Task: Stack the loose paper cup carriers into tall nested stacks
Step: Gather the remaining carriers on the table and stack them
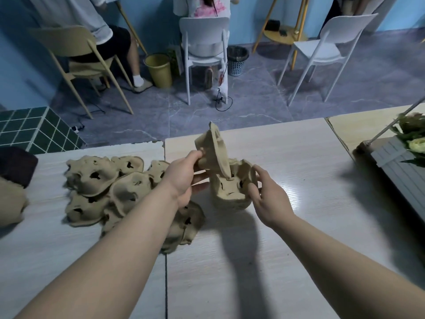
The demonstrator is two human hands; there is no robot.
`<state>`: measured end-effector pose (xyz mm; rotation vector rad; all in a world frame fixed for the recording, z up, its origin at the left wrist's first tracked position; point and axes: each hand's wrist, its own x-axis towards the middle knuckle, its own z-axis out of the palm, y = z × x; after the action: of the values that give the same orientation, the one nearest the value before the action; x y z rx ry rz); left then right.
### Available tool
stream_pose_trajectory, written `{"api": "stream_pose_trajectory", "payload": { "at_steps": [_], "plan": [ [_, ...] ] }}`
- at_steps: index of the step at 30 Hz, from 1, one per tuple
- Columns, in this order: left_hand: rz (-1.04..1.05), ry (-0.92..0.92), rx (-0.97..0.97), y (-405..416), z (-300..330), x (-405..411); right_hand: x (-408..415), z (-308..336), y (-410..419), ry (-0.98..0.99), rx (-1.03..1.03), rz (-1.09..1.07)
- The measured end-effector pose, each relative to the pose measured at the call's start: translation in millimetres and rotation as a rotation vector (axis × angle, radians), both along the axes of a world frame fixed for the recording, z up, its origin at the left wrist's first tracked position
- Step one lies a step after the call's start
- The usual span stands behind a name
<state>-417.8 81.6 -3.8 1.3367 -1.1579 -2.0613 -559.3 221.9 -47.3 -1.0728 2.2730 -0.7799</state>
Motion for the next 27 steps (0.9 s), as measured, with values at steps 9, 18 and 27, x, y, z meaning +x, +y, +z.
{"api": "stream_pose_trajectory", "payload": {
  "at_steps": [9, 18, 27],
  "plan": [
    [-0.084, -0.218, -0.038, 20, -6, -14, -7, 8, 4, 0.005, -0.017, 0.047],
    [0.033, -0.304, -0.375, 22, 8, -11, -10, 12, 6, -0.036, -0.047, 0.080],
    [0.008, -0.318, -0.471, 25, -2, -7, -14, 14, 9, -0.054, -0.086, 0.108]
  ]
}}
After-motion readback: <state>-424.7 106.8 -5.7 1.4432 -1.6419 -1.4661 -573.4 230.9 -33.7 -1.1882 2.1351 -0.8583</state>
